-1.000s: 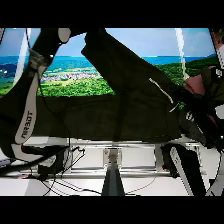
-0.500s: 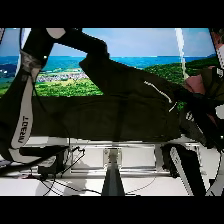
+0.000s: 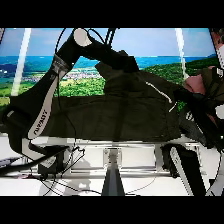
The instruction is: Fold the clothes and pants, and hang the long-sleeved shirts on hangers.
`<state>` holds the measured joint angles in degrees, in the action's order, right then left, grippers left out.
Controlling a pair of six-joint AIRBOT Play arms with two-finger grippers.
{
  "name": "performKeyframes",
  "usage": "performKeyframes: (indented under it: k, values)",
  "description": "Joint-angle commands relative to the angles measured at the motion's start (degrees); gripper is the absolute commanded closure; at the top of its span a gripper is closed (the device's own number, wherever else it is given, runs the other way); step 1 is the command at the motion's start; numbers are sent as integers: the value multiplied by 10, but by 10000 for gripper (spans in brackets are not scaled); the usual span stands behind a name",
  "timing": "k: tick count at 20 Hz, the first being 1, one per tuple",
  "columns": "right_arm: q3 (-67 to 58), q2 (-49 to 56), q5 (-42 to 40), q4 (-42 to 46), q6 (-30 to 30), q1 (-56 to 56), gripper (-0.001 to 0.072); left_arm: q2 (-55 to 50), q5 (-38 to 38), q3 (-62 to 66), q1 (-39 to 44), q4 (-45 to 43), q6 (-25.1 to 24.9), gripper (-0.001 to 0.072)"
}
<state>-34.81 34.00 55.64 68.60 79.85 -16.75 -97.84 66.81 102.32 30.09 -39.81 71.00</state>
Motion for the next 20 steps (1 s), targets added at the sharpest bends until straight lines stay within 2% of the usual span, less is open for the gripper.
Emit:
performKeyframes:
  k: [1, 3, 5, 6, 7, 10, 12, 14, 15, 17, 18, 20]
  values:
    - [-1, 0, 0, 0, 0, 0, 79, -7, -54, 0, -25, -27, -33, 11]
    - [-1, 0, 0, 0, 0, 0, 79, -9, -84, 0, -57, -92, 3, 32]
    - [-1, 0, 0, 0, 0, 0, 80, -14, -86, 0, -96, -176, 60, 202]
    - [-1, 0, 0, 0, 0, 0, 79, -19, -80, -2, -115, -204, 89, 216]
    - [-1, 0, 0, 0, 0, 0, 79, -28, -69, -9, -134, -215, 121, 216]
    - [-1, 0, 3, 0, 0, 0, 79, -54, -28, -80, -162, -211, 166, 215]
    - [-1, 0, 3, 0, 0, 0, 80, -57, -85, -144, -163, -173, 206, 215]
    - [-1, 0, 3, 0, 0, 0, 79, -58, -165, -181, -158, -121, 208, 215]
    - [-1, 0, 3, 0, 0, 0, 79, -59, -200, -187, -153, -125, 224, 228]
    - [-1, 0, 3, 0, 0, 0, 80, -68, -238, -188, -148, -176, 340, 239]
    - [-1, 0, 3, 0, 0, 0, 80, -74, -248, -188, -148, -183, 380, 238]
    - [-1, 0, 3, 0, 0, 0, 79, -85, -288, -188, -143, -164, 387, 238]
